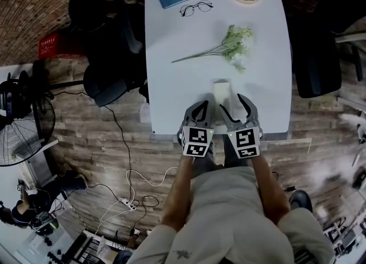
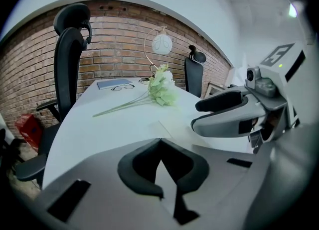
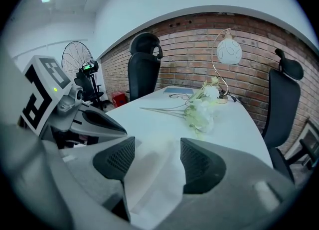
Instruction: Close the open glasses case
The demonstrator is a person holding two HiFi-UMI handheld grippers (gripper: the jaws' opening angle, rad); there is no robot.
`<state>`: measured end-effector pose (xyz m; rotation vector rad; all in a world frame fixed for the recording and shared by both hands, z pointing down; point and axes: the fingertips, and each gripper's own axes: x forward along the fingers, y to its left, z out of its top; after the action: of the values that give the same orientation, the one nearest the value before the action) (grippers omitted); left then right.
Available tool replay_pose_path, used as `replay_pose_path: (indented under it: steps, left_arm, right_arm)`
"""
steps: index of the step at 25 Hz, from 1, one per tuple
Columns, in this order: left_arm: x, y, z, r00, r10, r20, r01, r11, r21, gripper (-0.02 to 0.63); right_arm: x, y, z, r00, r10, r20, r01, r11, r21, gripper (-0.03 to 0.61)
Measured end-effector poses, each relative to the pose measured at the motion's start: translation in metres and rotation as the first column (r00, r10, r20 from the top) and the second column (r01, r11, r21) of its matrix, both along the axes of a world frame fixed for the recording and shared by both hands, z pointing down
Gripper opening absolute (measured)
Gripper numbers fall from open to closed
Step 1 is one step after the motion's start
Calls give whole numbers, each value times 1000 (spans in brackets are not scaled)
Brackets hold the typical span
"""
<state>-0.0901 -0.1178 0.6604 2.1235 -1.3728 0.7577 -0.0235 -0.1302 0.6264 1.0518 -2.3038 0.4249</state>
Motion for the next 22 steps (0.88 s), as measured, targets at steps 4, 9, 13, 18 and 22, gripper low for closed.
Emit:
replay_pose_path:
  steps: [4, 9, 13, 18, 22]
  left_arm:
    - [-5, -5, -23, 1000, -6, -18, 7, 998, 58, 3]
    - [-6, -7, -51, 999, 11, -39, -6, 992, 124, 4]
    - [-5, -6, -70, 998, 29, -51, -20, 986, 167, 3]
    - [-1, -7, -94, 997, 52, -57, -39, 975, 217, 3]
    - [-1, -9, -114, 996, 67, -60, -49, 964, 260, 4]
  right_arm:
    - [4, -1, -19, 1000, 22, 12, -23, 999, 34, 287]
    - [10, -2, -42, 998, 54, 26, -56, 995, 78, 287]
    - [14, -1, -58, 996, 75, 36, -79, 991, 110, 287]
    - [21, -1, -78, 994, 99, 55, -106, 984, 142, 287]
    - [24, -1, -94, 991, 117, 71, -128, 976, 174, 287]
